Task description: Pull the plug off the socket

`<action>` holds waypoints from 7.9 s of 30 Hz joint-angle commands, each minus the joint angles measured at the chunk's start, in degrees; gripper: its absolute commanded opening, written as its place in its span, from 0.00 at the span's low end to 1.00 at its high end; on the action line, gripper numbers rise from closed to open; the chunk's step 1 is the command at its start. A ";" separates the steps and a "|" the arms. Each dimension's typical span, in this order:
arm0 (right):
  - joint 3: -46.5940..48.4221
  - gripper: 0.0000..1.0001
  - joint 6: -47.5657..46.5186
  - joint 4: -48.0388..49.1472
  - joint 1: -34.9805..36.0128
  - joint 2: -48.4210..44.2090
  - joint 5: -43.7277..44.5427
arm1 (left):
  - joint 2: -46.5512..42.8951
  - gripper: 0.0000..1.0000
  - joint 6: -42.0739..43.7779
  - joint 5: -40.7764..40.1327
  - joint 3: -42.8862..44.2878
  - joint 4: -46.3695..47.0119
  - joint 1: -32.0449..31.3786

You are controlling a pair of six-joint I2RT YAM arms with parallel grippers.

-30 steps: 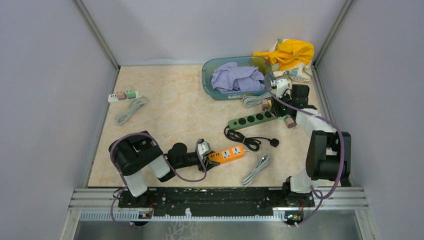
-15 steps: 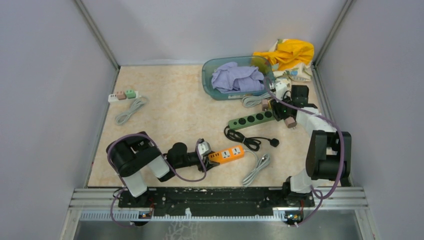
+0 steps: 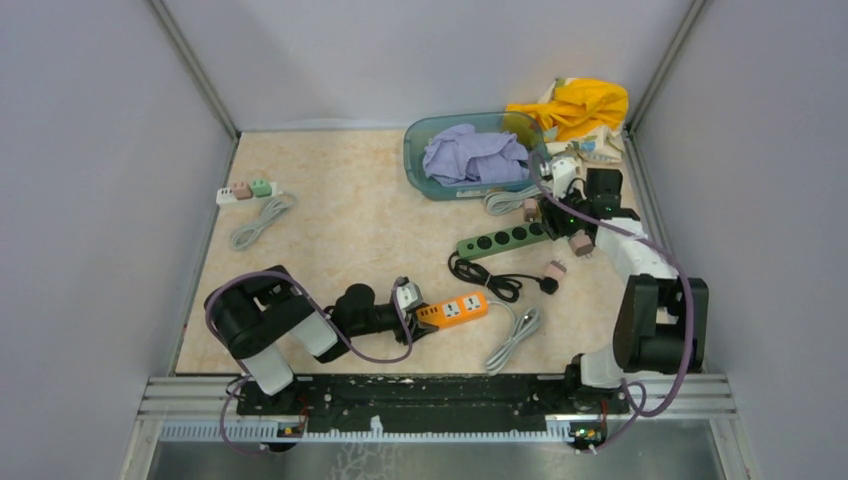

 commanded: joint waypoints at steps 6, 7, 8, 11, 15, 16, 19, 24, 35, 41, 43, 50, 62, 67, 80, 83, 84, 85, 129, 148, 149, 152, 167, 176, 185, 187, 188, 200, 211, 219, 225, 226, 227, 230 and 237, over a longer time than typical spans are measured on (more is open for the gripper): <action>-2.63 0.50 -4.28 3.44 -0.08 -12.42 -23.32 | -1.76 0.00 0.54 2.73 1.28 -2.69 0.11; -3.39 0.50 -5.29 3.49 -0.10 -13.54 -26.93 | -1.82 0.00 0.65 2.76 1.42 -2.91 0.03; -4.13 0.50 -6.35 3.50 -0.08 -14.47 -30.48 | -1.88 0.00 0.74 2.84 1.46 -3.13 0.09; -6.49 0.52 -10.55 2.98 -0.03 -16.83 -41.05 | -2.09 0.00 1.15 3.08 1.63 -3.66 0.06; -8.34 0.60 -17.47 0.14 1.38 -18.70 -48.82 | -2.52 0.00 1.69 2.97 1.83 -4.58 0.06; -8.36 0.61 -18.66 -0.67 2.01 -18.70 -49.33 | -2.68 0.00 1.90 2.94 1.95 -4.80 0.03; -7.94 0.61 -21.09 -2.78 3.96 -18.27 -49.27 | -3.42 0.00 2.48 3.02 2.01 -5.63 0.11; -7.03 0.61 -23.69 -5.63 5.32 -16.90 -48.88 | -6.61 0.00 4.42 4.37 1.02 -6.42 0.09; -6.86 0.61 -25.13 -6.85 6.43 -16.44 -48.60 | -15.19 0.00 8.52 2.25 2.35 -17.63 0.14; -6.74 0.61 -25.51 -7.25 6.45 -16.51 -48.61 | -20.26 0.00 10.58 -0.02 2.14 -21.86 0.11; -6.69 0.61 -25.53 -7.22 6.43 -16.58 -48.69 | -22.10 0.00 10.73 -1.36 2.01 -23.22 0.11; -6.65 0.61 -25.61 -7.31 6.43 -16.72 -48.77 | -28.06 0.00 9.41 -6.35 2.14 -28.03 1.87; -6.65 0.61 -25.67 -7.27 6.43 -16.70 -48.66 | -32.26 0.00 6.70 -9.42 3.90 -32.28 11.95; -6.73 0.61 -25.67 -7.16 6.43 -16.77 -48.54 | -36.73 0.00 8.10 -12.00 2.88 -31.32 14.52; -6.65 0.61 -25.48 -7.17 6.52 -16.79 -49.01 | -26.38 0.01 14.02 -17.92 9.88 -25.70 23.05; -6.65 0.61 -25.40 -7.15 6.49 -16.98 -49.10 | -21.43 0.01 12.44 -16.96 13.12 -25.67 26.14; -6.65 0.61 -25.41 -7.14 6.48 -17.09 -49.07 | -19.73 0.01 11.81 -16.47 14.03 -25.48 27.16; -6.65 0.61 -25.40 -7.16 6.47 -17.09 -49.09 | -18.17 0.01 10.85 -16.13 14.99 -25.33 28.03; -6.08 0.62 -25.52 -7.78 6.53 -18.56 -49.24 | -13.50 1.00 -18.65 -13.07 31.01 -48.00 38.47; -0.90 0.63 -21.55 -11.23 6.57 -19.56 -46.92 | -28.21 1.00 -25.37 -0.59 33.72 -56.11 39.03; -0.52 0.63 -19.71 -10.69 6.54 -19.58 -46.59 | -28.47 1.00 -25.37 -0.10 34.46 -57.00 39.12; 0.59 0.63 -12.63 -7.48 6.52 -19.67 -45.51 | -29.48 1.00 -24.13 0.65 37.05 -61.20 39.13; -0.67 0.65 21.63 11.15 5.94 -16.36 -35.65 | -33.88 1.00 -8.64 -3.29 39.13 -77.01 39.20; -11.07 0.76 34.38 28.77 3.17 -21.16 -31.41 | -39.04 1.00 -5.11 -6.04 33.81 -73.83 39.21; -11.65 0.78 35.06 28.74 1.66 -21.04 -26.44 | -38.85 1.00 -5.65 -7.79 32.98 -73.72 39.22; -11.66 0.79 35.45 29.02 1.36 -21.02 -26.39 | -38.84 1.00 -5.61 -8.08 33.01 -73.85 39.22; -11.66 0.79 35.64 29.14 1.29 -20.99 -26.46 | -38.82 1.00 -5.63 -8.18 33.01 -73.90 39.22; -11.73 0.99 38.64 32.93 0.85 -21.14 -31.39 | -39.98 1.00 -5.76 -9.68 32.35 -73.31 39.22; -12.36 0.99 37.66 34.01 0.37 -21.01 -35.17 | -39.85 1.00 -5.72 -9.60 32.31 -73.33 39.25; -12.19 0.99 37.05 33.27 0.21 -20.86 -35.35 | -39.77 1.00 -5.71 -9.55 32.24 -73.27 39.31; -11.97 0.99 36.65 32.60 0.19 -20.83 -35.25 | -39.50 1.00 -5.80 -9.55 32.20 -73.24 39.31; -11.93 0.99 36.64 32.52 0.17 -20.81 -35.21 | -39.46 1.00 -5.80 -9.58 32.24 -73.28 39.31; -11.88 0.99 36.56 32.43 0.13 -20.83 -35.24 | -39.34 1.00 -5.80 -9.59 32.20 -73.33 39.31; -11.77 0.99 36.49 32.25 0.17 -20.93 -35.23 | -39.19 1.00 -5.89 -9.60 32.24 -73.31 39.39; -11.75 0.99 36.30 31.98 0.07 -20.91 -35.25 | -38.68 1.00 -6.11 -9.77 32.38 -73.55 39.57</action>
